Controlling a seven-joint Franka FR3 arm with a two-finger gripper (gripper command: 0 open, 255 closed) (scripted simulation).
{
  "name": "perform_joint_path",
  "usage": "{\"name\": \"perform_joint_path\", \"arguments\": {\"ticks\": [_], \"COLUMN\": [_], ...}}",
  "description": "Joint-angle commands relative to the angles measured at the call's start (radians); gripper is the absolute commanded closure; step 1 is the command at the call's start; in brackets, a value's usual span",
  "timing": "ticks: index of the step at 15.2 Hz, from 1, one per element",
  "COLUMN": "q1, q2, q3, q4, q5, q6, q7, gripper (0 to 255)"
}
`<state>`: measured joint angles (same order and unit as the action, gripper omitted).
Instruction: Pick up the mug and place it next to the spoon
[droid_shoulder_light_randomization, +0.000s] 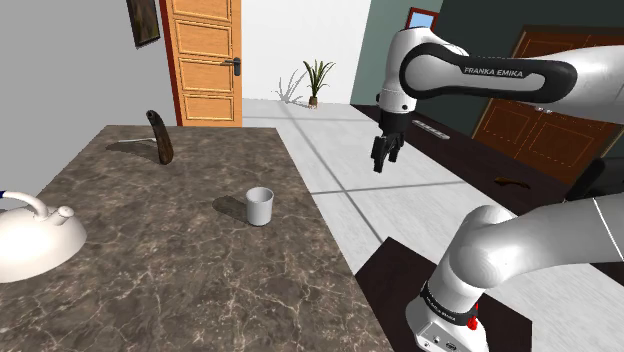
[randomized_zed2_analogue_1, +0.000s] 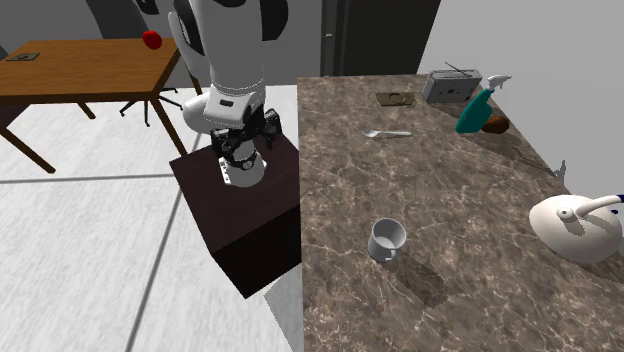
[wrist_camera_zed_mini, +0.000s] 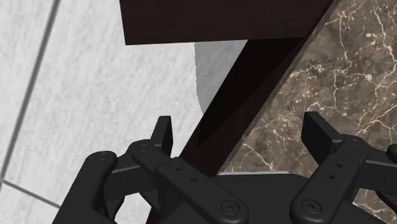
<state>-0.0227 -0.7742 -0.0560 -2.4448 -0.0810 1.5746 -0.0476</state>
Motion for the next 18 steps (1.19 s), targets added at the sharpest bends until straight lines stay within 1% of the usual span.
{"name": "perform_joint_path", "arguments": {"ticks": [1, 5, 10, 14, 18], "q1": [0.0, 0.026, 0.051, 0.067, 0.08], "q2": [0.0, 0.109, 0.266, 0.402, 0.545], "q3": [0.0, 0.058, 0.125, 0.174, 0.217], "q4": [0.0, 0.018, 0.072, 0.138, 0.226], "q5": [0.0, 0.044, 0.081, 0.095, 0.092], "q6": [0.0, 0.089, 0.191, 0.26, 0.315], "q7": [0.0, 0.079, 0.172, 0.245, 0.318], "gripper": [0, 0, 0, 0, 0]}}
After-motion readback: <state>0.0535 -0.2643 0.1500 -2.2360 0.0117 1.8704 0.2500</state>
